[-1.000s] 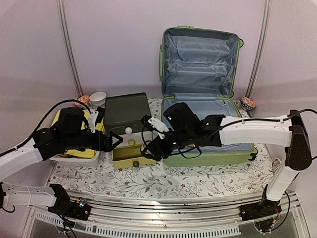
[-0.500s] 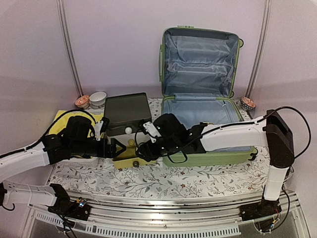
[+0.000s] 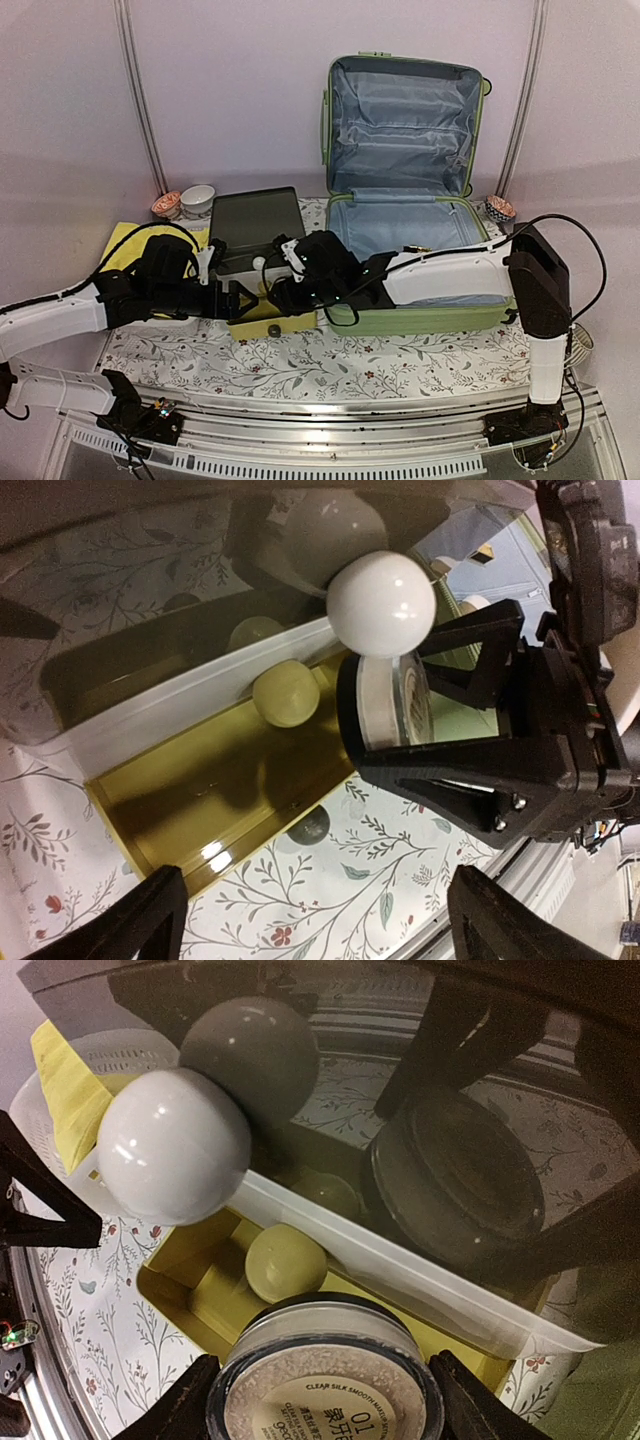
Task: Open, take out, and arrange the luggage
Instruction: Place the makeup in the drawer.
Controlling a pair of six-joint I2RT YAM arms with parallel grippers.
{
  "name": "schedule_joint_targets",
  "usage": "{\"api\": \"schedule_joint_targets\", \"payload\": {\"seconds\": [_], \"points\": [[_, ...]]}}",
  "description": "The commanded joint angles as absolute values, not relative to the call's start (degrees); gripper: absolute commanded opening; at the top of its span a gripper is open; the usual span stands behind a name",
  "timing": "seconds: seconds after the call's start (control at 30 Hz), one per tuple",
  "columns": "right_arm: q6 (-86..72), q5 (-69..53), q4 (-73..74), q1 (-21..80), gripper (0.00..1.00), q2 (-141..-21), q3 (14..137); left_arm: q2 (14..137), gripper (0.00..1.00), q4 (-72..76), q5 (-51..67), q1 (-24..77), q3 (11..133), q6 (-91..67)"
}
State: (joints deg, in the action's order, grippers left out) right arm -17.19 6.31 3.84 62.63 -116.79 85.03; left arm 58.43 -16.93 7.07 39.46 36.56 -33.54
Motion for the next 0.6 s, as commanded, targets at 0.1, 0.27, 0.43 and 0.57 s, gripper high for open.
{"api": "schedule_joint_targets", "payload": {"seconds": [0.1, 0.27, 0.43, 0.57], "points": [[-18.5, 11.87, 2.25, 62.74, 0.61, -120.91, 86.92, 59.24, 0.93, -15.99, 6.61, 38.67, 36.74, -32.03], [-19.37, 12.4, -0.42, 62.75, 0.61, -121.59, 84.14, 58.96, 0.93, -16.09, 6.61, 38.58, 36.1, -32.2], [-20.74, 13.3, -1.25, 62.99, 0.61, -122.79, 82.13, 58.41, 0.93, -16.02, 6.79, 38.58, 35.77, -32.22], [-20.83, 16.42, 1.01, 63.67, 0.6, -124.32, 82.81, 58.19, 0.93, -16.05, 6.53, 38.49, 35.86, -32.03]]}}
